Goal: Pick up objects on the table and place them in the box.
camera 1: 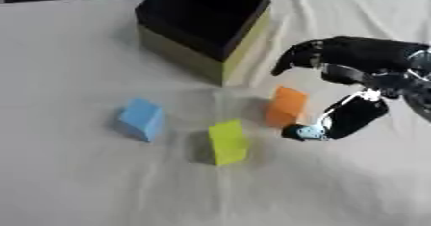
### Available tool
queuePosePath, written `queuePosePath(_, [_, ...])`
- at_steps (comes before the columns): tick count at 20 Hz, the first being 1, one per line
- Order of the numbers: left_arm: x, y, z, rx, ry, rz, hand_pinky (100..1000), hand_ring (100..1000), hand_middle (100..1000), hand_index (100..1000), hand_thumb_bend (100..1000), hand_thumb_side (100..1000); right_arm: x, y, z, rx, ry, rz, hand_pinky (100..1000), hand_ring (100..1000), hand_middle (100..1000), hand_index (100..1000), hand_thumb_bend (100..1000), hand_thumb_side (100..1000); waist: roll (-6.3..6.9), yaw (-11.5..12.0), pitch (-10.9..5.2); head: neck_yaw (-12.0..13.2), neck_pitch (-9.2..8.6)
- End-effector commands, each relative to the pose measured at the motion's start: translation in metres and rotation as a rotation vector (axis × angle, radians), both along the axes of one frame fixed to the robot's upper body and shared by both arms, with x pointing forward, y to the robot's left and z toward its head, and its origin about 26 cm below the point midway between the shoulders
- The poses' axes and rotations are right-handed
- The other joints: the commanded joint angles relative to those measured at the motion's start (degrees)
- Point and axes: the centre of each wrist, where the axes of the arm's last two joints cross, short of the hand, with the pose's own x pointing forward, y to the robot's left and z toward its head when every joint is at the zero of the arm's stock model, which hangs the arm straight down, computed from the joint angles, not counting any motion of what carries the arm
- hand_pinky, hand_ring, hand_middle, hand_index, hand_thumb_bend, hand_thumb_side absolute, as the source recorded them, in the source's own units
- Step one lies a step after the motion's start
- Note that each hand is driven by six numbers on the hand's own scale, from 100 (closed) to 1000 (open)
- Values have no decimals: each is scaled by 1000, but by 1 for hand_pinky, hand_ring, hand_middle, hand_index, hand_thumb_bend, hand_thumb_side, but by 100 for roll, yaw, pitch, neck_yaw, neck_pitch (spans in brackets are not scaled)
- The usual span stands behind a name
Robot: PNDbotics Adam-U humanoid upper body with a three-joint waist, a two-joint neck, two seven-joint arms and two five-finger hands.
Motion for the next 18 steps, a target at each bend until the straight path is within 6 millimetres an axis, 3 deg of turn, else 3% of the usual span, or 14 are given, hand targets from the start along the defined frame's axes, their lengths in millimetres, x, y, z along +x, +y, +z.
queuePosePath(1, [-3, 0, 10, 28, -23, -7, 713, 755, 776, 898, 468, 988, 5, -6, 1, -11, -34, -45, 849, 914, 854, 888, 469, 599, 8, 17, -74, -48, -87])
queuePosePath(13, [-2, -1, 9, 23, -24, -17, 711, 753, 773, 896, 462, 994, 25, -16, -21, 11, -46, -141, 846, 908, 825, 883, 460, 617, 40, 50, 45, -198, -210])
queuePosePath(15, [-2, -1, 9, 22, -24, -19, 710, 753, 773, 896, 461, 994, 26, -14, -24, 11, -30, -139, 843, 896, 799, 875, 458, 618, 42, 57, 49, -216, -213])
queuePosePath(18, [-2, -2, 8, 20, -21, -21, 709, 752, 772, 895, 456, 997, 28, -13, -29, 12, -15, -140, 833, 853, 675, 839, 437, 598, 40, 66, 54, -232, -219])
